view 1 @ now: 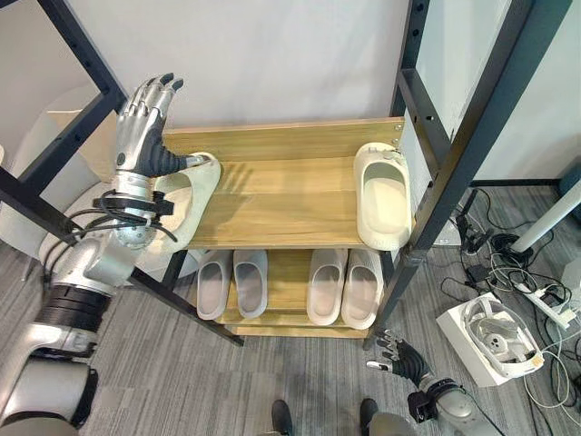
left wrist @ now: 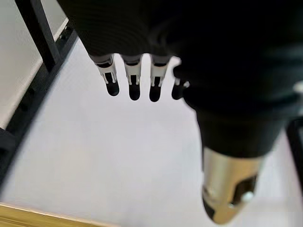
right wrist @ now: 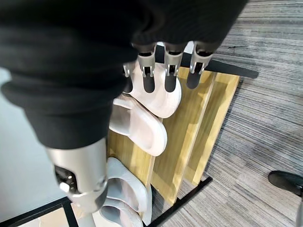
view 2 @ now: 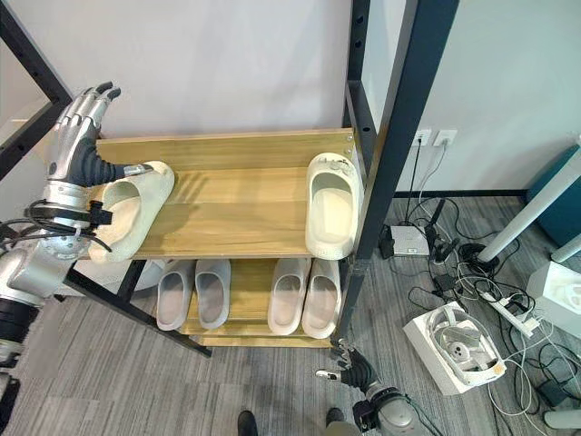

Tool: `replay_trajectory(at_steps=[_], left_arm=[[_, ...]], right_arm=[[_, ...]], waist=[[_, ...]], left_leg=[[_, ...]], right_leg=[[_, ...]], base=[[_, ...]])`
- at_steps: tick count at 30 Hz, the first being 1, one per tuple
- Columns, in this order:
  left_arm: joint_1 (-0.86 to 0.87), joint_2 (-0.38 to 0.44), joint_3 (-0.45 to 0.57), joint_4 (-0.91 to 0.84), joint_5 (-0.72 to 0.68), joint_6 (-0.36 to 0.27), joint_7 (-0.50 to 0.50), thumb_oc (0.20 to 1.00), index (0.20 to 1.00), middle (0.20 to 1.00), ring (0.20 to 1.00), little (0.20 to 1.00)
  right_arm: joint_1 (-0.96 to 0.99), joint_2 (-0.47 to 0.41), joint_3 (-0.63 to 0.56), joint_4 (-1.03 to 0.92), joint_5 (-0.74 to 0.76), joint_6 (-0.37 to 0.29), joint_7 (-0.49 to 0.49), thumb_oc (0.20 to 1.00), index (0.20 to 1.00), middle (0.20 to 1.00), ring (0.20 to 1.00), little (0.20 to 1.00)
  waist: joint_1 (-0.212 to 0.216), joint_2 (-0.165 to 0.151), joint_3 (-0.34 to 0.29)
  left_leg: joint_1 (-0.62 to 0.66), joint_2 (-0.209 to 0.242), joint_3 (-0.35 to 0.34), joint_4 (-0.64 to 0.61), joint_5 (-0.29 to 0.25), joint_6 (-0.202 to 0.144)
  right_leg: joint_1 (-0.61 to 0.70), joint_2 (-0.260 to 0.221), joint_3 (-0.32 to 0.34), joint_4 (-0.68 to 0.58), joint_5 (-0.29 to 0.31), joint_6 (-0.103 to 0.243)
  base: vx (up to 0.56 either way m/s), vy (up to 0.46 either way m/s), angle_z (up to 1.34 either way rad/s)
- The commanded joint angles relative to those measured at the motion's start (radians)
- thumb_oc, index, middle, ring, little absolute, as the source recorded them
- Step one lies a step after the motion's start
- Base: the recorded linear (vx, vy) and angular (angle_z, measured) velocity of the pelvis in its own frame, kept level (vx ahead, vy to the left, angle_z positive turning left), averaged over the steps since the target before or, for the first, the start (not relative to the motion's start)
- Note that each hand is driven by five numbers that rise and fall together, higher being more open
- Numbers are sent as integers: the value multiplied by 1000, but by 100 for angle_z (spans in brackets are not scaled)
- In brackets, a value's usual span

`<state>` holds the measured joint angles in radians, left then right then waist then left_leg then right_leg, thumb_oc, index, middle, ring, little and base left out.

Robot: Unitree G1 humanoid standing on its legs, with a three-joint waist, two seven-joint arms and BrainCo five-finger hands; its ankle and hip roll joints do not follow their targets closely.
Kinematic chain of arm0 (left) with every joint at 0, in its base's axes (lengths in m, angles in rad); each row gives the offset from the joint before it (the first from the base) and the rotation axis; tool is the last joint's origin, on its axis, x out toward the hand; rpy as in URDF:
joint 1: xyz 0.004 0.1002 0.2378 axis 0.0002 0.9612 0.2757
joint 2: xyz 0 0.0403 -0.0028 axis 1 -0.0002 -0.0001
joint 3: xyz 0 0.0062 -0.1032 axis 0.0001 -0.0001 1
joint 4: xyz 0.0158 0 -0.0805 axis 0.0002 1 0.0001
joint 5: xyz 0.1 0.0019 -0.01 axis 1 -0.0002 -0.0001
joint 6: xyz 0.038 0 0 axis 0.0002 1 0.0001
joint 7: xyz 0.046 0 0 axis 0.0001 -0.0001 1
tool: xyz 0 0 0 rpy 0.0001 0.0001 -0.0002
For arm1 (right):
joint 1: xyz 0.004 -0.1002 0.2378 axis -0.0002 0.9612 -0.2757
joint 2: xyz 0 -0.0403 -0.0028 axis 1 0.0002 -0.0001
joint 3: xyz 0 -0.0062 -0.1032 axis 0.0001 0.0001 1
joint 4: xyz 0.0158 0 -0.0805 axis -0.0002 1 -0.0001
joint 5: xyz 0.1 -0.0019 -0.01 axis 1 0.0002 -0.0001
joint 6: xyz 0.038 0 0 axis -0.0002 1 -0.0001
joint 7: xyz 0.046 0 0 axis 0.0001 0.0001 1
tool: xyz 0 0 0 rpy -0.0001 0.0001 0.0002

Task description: Arrange the slippers neatly on the shoe rack.

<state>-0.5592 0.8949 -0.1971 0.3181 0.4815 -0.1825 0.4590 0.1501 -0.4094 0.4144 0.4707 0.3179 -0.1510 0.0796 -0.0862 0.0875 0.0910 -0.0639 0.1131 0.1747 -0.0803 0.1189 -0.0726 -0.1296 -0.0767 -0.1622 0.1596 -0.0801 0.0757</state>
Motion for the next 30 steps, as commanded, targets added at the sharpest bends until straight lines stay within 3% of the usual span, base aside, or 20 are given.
replay_trajectory(at_steps=[1,12,15,18,25,26,27,30], left_arm=[[-113,41,-9,22,72,45,12,1000,1000,1000,1000,1000],[-114,36,-38,138,104,98,-24,1000,1000,1000,1000,1000],[-185,13,-88,217,114,132,-9,1000,1000,1000,1000,1000],[-339,-9,-193,393,136,206,5,1000,1000,1000,1000,1000],[-496,-31,-302,562,112,231,-12,1000,1000,1000,1000,1000],[-511,-34,-314,582,107,232,-20,768,768,768,768,768],[-524,-37,-323,594,101,232,-24,200,200,200,200,200],[-560,-45,-353,647,74,223,-51,200,200,200,200,200]], right_arm=[[-19,46,3,-68,26,-55,12,1000,1000,1000,1000,1000],[-5,32,-20,-84,-1,-50,0,1000,1000,1000,1000,1000],[-9,21,-24,-97,-5,-53,-14,1000,1000,1000,1000,1000],[4,-1,-27,-119,-5,-56,-29,1000,1000,1000,1000,1000],[7,-15,-33,-131,-7,-55,-42,1000,1000,1000,1000,1000],[5,-16,-32,-131,-6,-55,-43,1000,1000,1000,1000,1000],[3,-17,-31,-132,-6,-55,-44,1000,1000,1000,1000,1000],[0,-17,-28,-136,2,-55,-43,1000,1000,1000,1000,1000]], waist=[[-1,-81,12],[-5,-72,36],[-16,-71,49],[-39,-78,64],[-54,-88,79],[-56,-89,80],[-56,-90,81],[-60,-94,87]], left_leg=[[108,-81,36,-7,-161,6],[89,-89,44,-7,-161,13],[74,-88,49,-7,-159,15],[59,-84,73,-7,-157,19],[36,-80,85,-7,-147,18],[34,-79,86,-7,-147,17],[32,-79,86,-7,-146,18],[25,-77,90,-7,-144,18]], right_leg=[[132,-27,-19,-225,79,102],[102,-32,-5,-217,82,105],[80,-31,3,-213,86,107],[47,-27,25,-208,95,113],[14,-22,39,-205,104,116],[11,-22,39,-205,105,116],[8,-21,39,-205,106,116],[-1,-18,44,-208,111,117]], base=[[8,32,-3],[10,16,-5],[-14,13,-5],[-26,24,-23],[-11,-1,-11],[-12,-13,-12],[-9,-13,-8],[-3,-7,-2]])
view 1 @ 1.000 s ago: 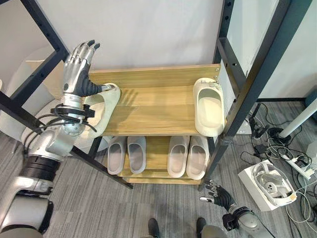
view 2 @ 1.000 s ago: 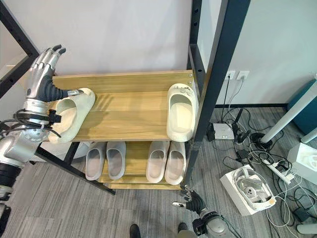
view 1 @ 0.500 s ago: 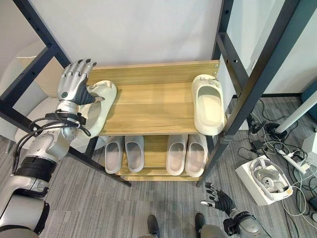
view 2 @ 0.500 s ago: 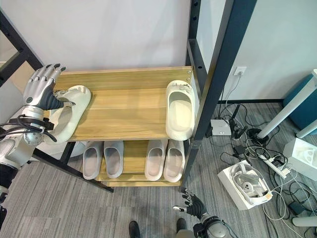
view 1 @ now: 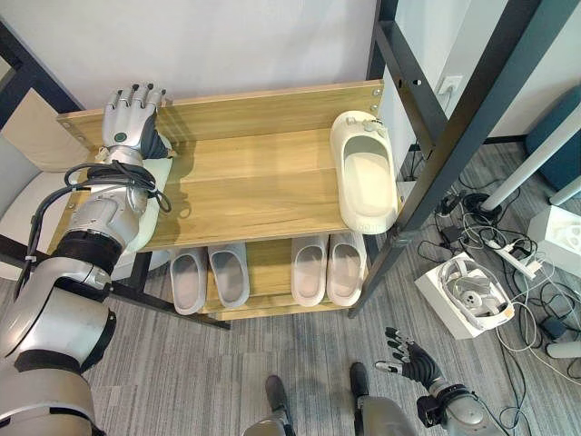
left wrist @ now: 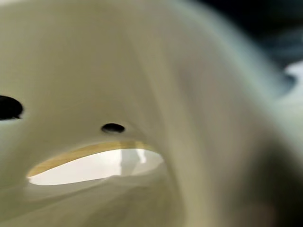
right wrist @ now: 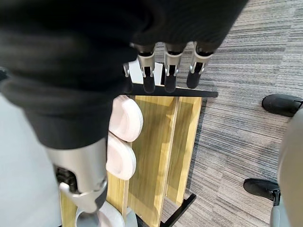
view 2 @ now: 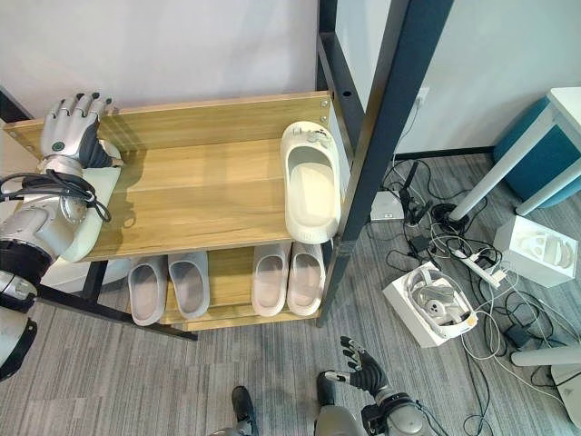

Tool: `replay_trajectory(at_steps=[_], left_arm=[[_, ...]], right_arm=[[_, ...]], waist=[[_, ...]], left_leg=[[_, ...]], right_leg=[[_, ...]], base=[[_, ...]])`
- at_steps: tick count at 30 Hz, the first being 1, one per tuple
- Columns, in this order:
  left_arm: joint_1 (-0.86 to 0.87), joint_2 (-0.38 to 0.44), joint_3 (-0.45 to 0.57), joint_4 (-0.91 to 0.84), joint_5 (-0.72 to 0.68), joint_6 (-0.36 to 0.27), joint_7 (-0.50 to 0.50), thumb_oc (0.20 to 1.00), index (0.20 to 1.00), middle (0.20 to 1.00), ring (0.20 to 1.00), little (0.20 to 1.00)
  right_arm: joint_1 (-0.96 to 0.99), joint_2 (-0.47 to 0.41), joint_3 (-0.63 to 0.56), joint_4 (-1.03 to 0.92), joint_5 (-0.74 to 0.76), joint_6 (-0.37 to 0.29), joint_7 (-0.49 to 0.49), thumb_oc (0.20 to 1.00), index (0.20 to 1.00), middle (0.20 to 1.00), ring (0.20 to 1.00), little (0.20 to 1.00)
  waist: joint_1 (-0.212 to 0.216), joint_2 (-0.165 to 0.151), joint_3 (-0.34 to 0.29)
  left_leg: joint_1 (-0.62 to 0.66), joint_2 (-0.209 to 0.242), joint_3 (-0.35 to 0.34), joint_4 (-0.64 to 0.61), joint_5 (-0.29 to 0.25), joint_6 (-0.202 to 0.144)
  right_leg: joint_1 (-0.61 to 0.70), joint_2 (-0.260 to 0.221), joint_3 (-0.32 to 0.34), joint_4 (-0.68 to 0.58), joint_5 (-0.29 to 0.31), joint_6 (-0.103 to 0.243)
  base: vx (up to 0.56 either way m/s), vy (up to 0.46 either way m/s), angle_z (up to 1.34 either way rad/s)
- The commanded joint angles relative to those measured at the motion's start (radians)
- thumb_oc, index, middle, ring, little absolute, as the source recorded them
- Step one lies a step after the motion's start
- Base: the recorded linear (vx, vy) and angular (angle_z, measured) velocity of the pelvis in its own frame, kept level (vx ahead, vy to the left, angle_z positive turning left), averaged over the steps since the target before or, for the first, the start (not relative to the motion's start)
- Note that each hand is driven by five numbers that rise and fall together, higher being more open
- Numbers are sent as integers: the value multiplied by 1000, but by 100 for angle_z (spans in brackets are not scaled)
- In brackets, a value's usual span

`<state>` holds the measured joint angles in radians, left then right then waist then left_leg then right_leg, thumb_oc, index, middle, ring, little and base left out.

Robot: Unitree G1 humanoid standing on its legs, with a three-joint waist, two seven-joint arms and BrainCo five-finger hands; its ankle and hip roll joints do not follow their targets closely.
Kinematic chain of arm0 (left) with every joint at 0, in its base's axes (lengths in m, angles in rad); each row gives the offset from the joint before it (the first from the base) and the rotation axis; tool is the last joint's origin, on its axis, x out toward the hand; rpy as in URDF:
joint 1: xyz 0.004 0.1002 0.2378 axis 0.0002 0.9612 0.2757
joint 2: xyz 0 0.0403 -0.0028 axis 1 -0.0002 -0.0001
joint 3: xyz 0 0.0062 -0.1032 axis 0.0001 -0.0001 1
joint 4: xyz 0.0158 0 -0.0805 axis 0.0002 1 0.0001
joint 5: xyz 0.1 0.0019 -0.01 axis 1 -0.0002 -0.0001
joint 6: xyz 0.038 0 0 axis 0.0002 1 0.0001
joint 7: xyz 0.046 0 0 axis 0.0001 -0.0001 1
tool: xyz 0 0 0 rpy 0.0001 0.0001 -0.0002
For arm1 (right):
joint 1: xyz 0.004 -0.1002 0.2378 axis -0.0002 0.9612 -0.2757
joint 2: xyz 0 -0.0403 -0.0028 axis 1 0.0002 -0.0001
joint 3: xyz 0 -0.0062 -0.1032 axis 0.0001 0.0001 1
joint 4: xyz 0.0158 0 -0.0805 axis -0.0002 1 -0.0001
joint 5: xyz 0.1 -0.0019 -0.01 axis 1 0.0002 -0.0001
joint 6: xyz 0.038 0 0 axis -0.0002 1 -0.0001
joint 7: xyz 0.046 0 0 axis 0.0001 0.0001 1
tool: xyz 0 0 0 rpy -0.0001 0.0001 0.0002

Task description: Arrange the slippers neatly on the shoe rack.

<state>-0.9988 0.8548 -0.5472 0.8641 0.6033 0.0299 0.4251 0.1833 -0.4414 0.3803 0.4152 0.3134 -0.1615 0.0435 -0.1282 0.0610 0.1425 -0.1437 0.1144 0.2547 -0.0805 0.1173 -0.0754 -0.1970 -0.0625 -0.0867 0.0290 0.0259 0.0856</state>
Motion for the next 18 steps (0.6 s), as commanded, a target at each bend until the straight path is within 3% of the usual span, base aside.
replay_trajectory(at_steps=[1,11,18], left_arm=[[-122,-5,-4,102,-48,10,-17,200,200,200,200,200],[-77,-4,28,13,-57,-8,-1,200,200,200,200,200],[40,32,127,-196,-28,-26,69,200,200,200,200,200]], right_arm=[[-33,15,6,-80,6,-44,-7,1000,1000,1000,1000,1000],[-31,26,10,-64,7,-49,-11,1000,1000,1000,1000,1000],[-32,35,11,-50,7,-55,-14,1000,1000,1000,1000,1000]], waist=[[-17,-68,36],[-10,-63,40],[5,-59,27]], left_leg=[[105,-78,10,-7,-142,20],[108,-76,3,-7,-142,19],[118,-77,-11,-7,-145,17]], right_leg=[[66,-32,-31,-77,5,107],[69,-32,-35,-79,2,103],[93,-31,-47,-84,-5,98]], base=[[-6,-9,-3],[-6,-17,0],[1,-14,8]])
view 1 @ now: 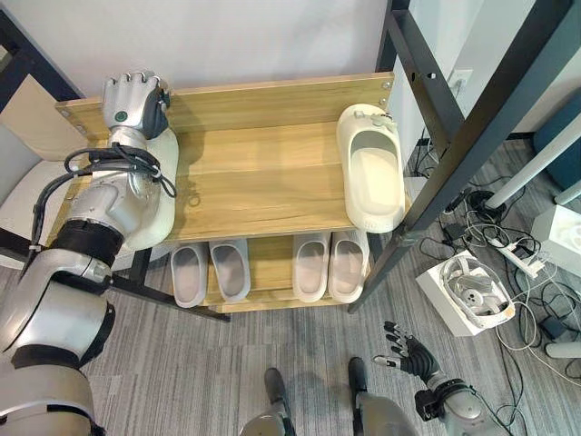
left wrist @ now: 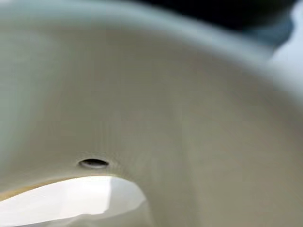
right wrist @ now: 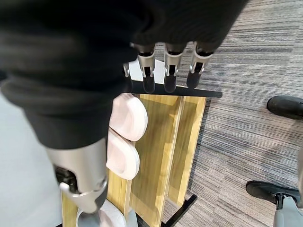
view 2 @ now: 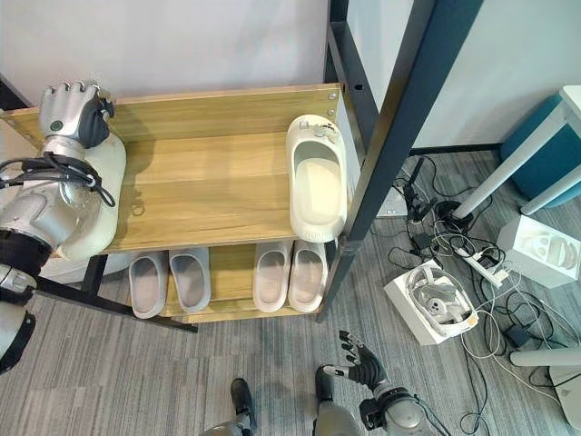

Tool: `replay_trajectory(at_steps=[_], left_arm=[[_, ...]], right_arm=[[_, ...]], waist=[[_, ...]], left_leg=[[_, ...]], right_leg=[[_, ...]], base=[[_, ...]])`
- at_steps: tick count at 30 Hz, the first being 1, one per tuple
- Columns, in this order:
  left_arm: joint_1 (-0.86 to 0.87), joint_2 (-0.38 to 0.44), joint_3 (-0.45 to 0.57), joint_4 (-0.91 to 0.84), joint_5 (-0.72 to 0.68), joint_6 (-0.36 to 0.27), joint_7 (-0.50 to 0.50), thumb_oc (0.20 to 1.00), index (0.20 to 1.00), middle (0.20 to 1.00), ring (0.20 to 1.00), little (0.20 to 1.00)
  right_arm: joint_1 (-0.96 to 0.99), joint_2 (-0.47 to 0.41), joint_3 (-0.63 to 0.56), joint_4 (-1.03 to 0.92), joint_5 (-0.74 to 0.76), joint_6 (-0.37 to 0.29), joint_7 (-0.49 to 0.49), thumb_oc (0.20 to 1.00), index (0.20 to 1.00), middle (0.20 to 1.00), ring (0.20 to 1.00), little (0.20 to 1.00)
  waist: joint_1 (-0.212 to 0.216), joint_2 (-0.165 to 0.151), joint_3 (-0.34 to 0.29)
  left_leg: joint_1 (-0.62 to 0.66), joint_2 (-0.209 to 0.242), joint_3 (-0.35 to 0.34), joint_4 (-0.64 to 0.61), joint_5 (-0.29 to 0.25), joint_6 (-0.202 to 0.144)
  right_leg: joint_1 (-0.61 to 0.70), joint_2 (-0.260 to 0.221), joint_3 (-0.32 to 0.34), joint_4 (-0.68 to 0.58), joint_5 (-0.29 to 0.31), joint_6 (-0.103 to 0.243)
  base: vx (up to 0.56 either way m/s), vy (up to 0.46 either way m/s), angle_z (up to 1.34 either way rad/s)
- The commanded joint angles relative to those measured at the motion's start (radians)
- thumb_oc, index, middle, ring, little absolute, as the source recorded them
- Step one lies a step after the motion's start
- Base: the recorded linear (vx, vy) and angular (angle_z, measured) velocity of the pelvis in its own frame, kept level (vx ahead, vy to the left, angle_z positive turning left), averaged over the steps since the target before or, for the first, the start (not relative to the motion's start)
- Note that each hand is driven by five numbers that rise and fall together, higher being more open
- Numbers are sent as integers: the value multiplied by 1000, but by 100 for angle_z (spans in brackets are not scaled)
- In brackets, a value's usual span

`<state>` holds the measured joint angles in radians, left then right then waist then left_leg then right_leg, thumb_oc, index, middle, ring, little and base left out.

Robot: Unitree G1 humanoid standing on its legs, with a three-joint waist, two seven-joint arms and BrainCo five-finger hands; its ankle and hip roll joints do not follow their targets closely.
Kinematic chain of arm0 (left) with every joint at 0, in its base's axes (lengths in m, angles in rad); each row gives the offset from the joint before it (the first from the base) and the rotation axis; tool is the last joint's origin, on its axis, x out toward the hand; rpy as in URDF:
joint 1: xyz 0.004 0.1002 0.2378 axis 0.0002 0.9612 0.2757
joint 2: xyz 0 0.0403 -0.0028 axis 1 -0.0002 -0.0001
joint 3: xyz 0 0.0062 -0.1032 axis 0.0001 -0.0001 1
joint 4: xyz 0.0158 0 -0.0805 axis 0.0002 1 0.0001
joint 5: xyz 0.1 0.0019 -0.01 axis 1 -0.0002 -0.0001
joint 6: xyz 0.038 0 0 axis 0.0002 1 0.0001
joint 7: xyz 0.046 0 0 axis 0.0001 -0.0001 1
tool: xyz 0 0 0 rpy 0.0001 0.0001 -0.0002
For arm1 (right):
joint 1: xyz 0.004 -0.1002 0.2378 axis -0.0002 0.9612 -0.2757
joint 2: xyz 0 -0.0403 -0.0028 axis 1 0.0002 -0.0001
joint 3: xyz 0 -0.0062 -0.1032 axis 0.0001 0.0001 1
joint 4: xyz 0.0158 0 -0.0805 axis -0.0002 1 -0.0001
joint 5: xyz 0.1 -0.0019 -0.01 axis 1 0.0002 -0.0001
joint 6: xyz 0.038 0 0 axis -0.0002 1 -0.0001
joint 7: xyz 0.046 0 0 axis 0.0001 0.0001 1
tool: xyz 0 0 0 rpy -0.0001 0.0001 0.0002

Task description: Arrange the slippers neatly on the shoe rack.

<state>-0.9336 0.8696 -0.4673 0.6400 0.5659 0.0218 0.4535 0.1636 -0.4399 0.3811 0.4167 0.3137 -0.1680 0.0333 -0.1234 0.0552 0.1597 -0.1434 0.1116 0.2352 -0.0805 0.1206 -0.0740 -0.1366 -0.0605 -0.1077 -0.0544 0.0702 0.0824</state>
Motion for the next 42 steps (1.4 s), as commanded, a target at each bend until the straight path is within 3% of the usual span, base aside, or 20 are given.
replay_trajectory(at_steps=[1,2,3,4,8,12,22,26,37,42], left_arm=[[-12,21,61,5,18,-18,49,200,200,200,200,200],[1,24,73,-13,28,-18,55,200,200,200,200,200],[15,28,84,-36,38,-18,59,495,495,495,495,495],[38,39,104,-92,57,-21,61,1000,1000,1000,1000,1000],[106,63,168,-195,86,-33,61,1000,1000,1000,1000,1000],[228,72,296,-355,86,-57,57,1000,1000,1000,1000,1000],[519,2,499,-557,44,-88,-72,1000,1000,1000,1000,1000],[489,-11,444,-474,52,-61,-110,1000,1000,1000,1000,1000],[214,-19,235,-150,103,37,-71,1000,1000,1000,1000,1000],[122,-7,159,-33,94,54,-75,1000,1000,1000,1000,1000]], right_arm=[[-11,36,11,-51,6,-49,-3,1000,1000,1000,1000,1000],[-12,37,11,-49,4,-49,-3,1000,1000,1000,1000,1000],[-11,38,11,-46,3,-50,-4,1000,1000,1000,1000,1000],[-11,42,8,-41,4,-49,-3,1000,1000,1000,1000,1000],[-15,49,5,-28,1,-47,-2,1000,1000,1000,1000,1000],[-18,68,-4,-8,-3,-38,-3,1000,1000,1000,1000,1000],[-38,95,-29,21,-30,17,8,1000,1000,1000,1000,1000],[-34,89,-29,13,-39,28,10,1000,1000,1000,1000,1000],[2,52,-30,-16,-41,22,3,1000,1000,1000,1000,1000],[11,47,-32,-23,-35,19,3,1000,1000,1000,1000,1000]], waist=[[2,-53,8],[3,-53,6],[4,-51,3],[10,-51,-1],[19,-48,-8],[40,-47,-17],[79,-37,-32],[70,-39,-35],[28,-36,-33],[20,-34,-29]], left_leg=[[119,-74,7,-7,-149,16],[121,-74,6,-7,-150,15],[124,-74,5,-7,-151,15],[125,-75,2,-7,-152,15],[128,-75,-6,-7,-152,13],[132,-77,-19,-7,-152,12],[151,-76,-45,-7,-150,11],[156,-75,-48,-7,-150,11],[161,-75,-30,-7,-158,14],[159,-76,-19,-7,-159,15]], right_leg=[[35,-33,-27,-1,-50,101],[37,-33,-28,-2,-51,100],[41,-33,-30,-3,-51,100],[44,-33,-32,-4,-52,99],[52,-33,-39,-7,-54,98],[68,-33,-48,-11,-58,93],[107,-32,-73,-21,-67,79],[117,-32,-77,-22,-69,76],[106,-34,-65,-18,-70,86],[98,-36,-56,-14,-68,90]], base=[[3,-10,6],[4,-10,5],[9,-14,3],[0,0,0],[0,-8,2],[2,-11,2],[7,-29,14],[21,-16,2],[13,6,-2],[21,19,-10]])
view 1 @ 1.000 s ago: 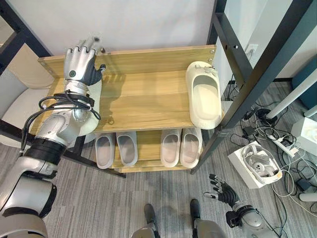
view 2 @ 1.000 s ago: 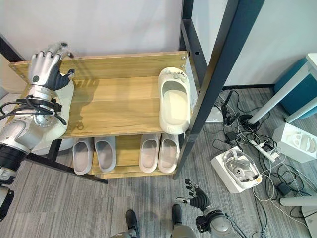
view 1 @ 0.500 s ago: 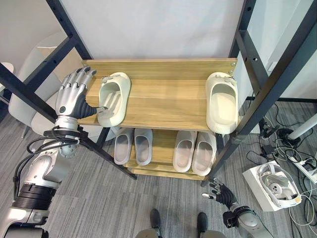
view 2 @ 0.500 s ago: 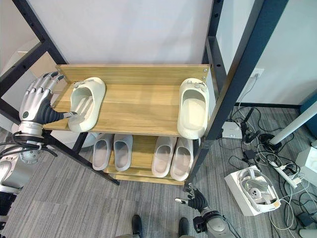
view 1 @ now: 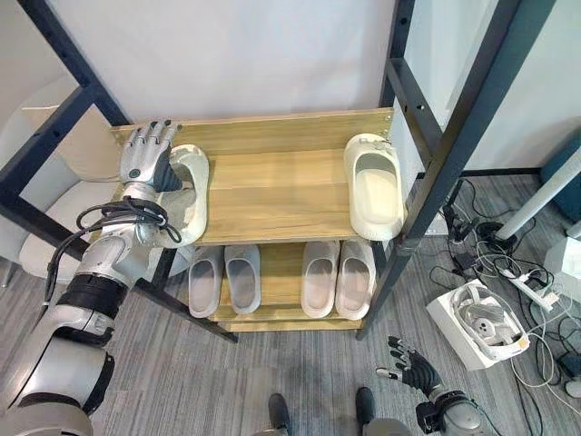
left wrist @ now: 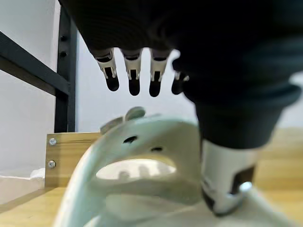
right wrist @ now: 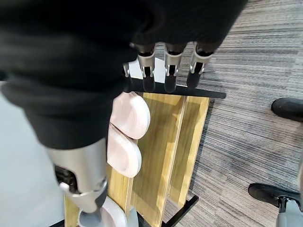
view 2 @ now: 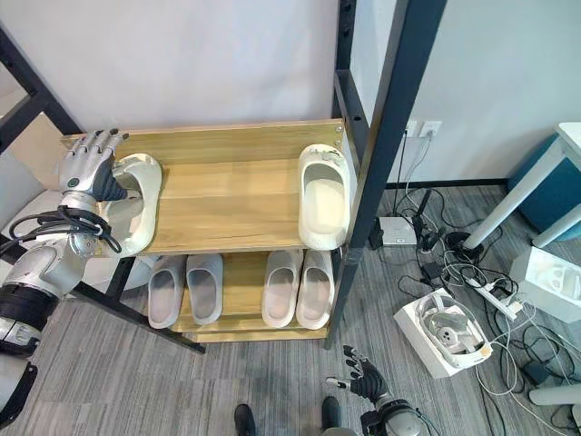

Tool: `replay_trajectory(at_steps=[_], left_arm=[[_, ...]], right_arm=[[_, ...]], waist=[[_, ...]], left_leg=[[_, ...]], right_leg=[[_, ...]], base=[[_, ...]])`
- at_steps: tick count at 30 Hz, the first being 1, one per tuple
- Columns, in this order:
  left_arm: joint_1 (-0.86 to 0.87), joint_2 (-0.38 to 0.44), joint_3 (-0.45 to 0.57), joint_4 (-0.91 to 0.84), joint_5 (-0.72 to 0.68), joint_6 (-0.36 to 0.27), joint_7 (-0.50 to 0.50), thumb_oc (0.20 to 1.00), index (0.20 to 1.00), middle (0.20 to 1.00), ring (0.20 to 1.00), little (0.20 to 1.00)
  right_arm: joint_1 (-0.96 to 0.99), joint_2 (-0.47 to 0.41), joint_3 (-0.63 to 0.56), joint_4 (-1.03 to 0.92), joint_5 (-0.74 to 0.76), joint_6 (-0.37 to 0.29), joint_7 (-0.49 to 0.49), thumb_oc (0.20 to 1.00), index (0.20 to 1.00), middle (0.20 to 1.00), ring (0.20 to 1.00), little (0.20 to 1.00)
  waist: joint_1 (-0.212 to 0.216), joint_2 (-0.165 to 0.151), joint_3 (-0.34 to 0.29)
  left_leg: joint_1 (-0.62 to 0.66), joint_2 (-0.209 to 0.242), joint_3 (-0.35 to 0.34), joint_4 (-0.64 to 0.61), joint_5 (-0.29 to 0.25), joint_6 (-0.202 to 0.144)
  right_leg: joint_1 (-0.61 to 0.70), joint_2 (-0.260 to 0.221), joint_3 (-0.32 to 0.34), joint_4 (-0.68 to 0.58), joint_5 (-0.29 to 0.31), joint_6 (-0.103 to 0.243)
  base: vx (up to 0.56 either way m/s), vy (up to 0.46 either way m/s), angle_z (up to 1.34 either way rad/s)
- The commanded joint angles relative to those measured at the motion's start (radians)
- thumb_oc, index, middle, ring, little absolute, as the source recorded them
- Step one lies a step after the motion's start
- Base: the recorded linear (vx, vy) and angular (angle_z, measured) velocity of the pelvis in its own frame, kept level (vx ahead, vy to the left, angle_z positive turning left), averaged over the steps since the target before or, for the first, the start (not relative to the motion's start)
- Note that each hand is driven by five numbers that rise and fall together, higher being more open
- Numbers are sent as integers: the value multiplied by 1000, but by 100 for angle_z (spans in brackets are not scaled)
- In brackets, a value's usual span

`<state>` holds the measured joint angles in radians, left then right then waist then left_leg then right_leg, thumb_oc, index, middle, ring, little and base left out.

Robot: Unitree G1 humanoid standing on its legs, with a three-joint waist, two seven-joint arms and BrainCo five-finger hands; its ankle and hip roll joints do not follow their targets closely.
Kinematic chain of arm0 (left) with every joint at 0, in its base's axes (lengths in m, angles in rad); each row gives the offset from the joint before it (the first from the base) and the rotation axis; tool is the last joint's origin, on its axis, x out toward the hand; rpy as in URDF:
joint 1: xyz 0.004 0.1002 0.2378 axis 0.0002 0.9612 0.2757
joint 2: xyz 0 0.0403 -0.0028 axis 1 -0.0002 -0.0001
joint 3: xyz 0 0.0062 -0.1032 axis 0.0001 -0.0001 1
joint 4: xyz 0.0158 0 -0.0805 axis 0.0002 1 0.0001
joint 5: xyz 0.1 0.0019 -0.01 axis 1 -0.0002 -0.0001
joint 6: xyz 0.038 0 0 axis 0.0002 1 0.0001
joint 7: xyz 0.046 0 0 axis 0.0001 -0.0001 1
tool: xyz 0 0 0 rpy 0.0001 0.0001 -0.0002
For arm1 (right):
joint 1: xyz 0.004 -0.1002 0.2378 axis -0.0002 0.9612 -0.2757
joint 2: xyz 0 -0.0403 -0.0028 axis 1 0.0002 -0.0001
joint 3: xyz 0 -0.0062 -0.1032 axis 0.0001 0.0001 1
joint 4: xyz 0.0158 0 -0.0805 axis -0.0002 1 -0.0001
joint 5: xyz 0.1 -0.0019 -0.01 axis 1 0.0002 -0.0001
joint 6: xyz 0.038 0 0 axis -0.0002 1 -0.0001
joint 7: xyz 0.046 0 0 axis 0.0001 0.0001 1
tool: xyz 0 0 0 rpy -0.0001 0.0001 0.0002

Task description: Arrange the slippers neatly on the shoe rack.

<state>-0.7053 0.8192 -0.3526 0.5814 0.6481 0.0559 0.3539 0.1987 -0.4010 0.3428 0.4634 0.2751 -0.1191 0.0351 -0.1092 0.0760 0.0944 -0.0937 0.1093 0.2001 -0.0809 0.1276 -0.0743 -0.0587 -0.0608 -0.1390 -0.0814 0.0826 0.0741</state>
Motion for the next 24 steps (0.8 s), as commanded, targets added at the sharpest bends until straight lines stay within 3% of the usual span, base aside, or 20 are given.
replay_trajectory(at_steps=[1,5,6,13,24], left_arm=[[-143,51,5,103,6,30,15,1000,1000,1000,1000,1000],[-172,56,-36,179,-9,28,-5,1000,1000,1000,1000,1000],[-164,58,-35,183,-13,28,-13,200,200,200,200,200],[-137,61,-19,174,-43,16,10,200,200,200,200,200],[-33,35,99,-190,17,-63,135,200,200,200,200,200]], right_arm=[[-16,4,11,-71,4,-33,0,1000,1000,1000,1000,1000],[-10,5,12,-69,3,-37,0,1000,1000,1000,1000,1000],[-8,7,11,-70,5,-37,1,1000,1000,1000,1000,1000],[-8,16,25,-59,10,-42,0,1000,1000,1000,1000,1000],[-18,20,28,-55,26,-68,-9,1000,1000,1000,1000,1000]], waist=[[-3,-51,38],[-6,-48,39],[-6,-49,38],[-1,-52,37],[6,-57,26]], left_leg=[[109,-75,21,-6,-166,16],[109,-76,25,-6,-166,16],[110,-76,25,-6,-166,16],[114,-77,21,-6,-167,16],[125,-73,11,-6,-170,12]], right_leg=[[15,-36,-21,14,-80,100],[12,-37,-19,16,-81,101],[13,-37,-19,15,-81,102],[23,-36,-23,11,-84,99],[37,-31,-22,9,-88,94]], base=[[20,21,-10],[8,7,-4],[0,0,0],[0,0,0],[0,0,0]])
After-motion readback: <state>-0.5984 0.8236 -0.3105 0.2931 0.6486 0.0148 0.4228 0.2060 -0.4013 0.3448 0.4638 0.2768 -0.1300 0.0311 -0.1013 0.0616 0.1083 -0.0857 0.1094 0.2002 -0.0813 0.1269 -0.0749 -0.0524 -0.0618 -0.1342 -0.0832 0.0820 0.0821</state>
